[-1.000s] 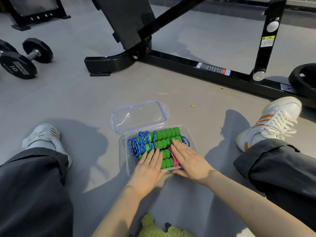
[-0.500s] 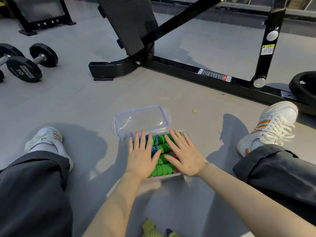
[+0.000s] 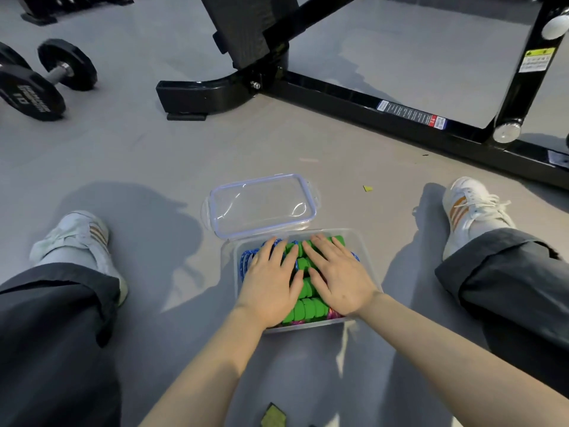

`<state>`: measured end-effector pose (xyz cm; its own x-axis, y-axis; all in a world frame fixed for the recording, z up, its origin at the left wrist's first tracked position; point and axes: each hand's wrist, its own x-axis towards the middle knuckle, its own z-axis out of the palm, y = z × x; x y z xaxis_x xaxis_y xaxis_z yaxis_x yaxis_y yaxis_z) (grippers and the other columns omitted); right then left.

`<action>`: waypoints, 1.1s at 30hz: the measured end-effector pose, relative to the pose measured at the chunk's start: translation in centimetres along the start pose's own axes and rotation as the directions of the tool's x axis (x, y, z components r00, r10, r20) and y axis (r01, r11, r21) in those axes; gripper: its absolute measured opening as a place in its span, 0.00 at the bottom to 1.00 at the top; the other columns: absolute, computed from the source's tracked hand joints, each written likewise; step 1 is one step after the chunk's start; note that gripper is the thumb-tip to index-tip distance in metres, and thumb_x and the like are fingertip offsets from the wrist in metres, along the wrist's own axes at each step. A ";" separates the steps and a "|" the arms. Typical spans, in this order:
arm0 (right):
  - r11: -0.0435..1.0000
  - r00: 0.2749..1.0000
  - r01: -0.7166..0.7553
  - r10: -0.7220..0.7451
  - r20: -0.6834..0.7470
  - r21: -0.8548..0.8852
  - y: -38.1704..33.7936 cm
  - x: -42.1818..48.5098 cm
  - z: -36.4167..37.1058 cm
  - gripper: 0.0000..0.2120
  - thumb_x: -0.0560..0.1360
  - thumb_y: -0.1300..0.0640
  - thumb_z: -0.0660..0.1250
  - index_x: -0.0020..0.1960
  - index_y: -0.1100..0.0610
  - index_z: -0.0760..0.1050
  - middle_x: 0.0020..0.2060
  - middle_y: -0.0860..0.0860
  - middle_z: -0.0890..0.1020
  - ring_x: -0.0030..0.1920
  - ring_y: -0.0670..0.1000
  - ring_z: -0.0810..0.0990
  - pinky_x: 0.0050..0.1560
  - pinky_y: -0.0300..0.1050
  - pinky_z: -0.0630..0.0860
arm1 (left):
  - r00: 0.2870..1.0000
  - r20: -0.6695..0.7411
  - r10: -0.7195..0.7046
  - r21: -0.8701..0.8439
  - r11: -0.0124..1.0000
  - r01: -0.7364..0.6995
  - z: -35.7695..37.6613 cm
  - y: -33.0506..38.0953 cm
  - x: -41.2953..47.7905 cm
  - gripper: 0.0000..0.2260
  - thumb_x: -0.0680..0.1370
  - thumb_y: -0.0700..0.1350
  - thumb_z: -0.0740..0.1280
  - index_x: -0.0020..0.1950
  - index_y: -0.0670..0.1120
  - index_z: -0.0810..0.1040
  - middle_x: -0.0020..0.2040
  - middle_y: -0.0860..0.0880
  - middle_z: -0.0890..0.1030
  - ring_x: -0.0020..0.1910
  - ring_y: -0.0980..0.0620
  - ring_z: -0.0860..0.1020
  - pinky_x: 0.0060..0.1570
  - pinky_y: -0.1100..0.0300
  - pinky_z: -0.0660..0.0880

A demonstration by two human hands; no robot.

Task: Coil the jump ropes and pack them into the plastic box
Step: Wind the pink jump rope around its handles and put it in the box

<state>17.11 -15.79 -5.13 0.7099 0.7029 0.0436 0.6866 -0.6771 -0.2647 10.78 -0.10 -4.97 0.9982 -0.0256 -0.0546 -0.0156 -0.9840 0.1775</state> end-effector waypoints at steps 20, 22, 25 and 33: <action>0.994 0.993 -0.101 0.099 0.066 0.035 -0.6 -0.8 -0.6 0.47 0.68 0.34 0.24 0.76 0.60 0.50 0.76 0.58 0.47 0.76 0.54 0.42 0.72 0.43 0.34 | 0.995 0.053 -0.089 0.010 0.996 0.089 -0.5 1.7 -0.8 0.30 0.80 0.60 0.35 0.78 0.45 0.40 0.78 0.43 0.36 0.74 0.50 0.30 0.68 0.57 0.27; 0.995 0.994 -0.098 0.096 0.055 0.024 -0.6 -1.1 -0.7 0.47 0.68 0.33 0.22 0.77 0.58 0.48 0.76 0.56 0.44 0.76 0.53 0.39 0.74 0.47 0.36 | 0.997 0.050 -0.059 0.021 0.998 0.058 -0.7 1.8 -0.9 0.38 0.71 0.62 0.27 0.78 0.47 0.39 0.77 0.44 0.36 0.69 0.53 0.26 0.67 0.57 0.25; 0.996 0.995 -0.090 0.089 0.036 0.006 -0.7 -0.7 -1.2 0.46 0.69 0.32 0.22 0.77 0.55 0.47 0.76 0.53 0.42 0.74 0.49 0.34 0.75 0.54 0.38 | 0.999 0.048 -0.023 -0.003 1.000 0.023 -1.5 1.3 -0.8 0.41 0.67 0.62 0.25 0.78 0.48 0.41 0.77 0.46 0.34 0.69 0.53 0.27 0.67 0.55 0.26; 0.952 0.960 -0.279 0.273 -0.060 -0.127 1.2 8.9 -4.8 0.29 0.79 0.44 0.41 0.76 0.55 0.54 0.76 0.57 0.45 0.76 0.57 0.40 0.73 0.54 0.36 | 0.866 -0.350 -0.357 -0.003 0.925 0.380 -4.8 -7.4 4.9 0.20 0.81 0.49 0.59 0.69 0.40 0.73 0.72 0.34 0.65 0.72 0.36 0.63 0.70 0.36 0.55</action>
<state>24.99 -11.41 -0.43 0.8785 0.4769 0.0279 0.4757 -0.8680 -0.1421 16.11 7.91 -1.88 0.8904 0.3909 0.2331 0.3654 -0.9193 0.1462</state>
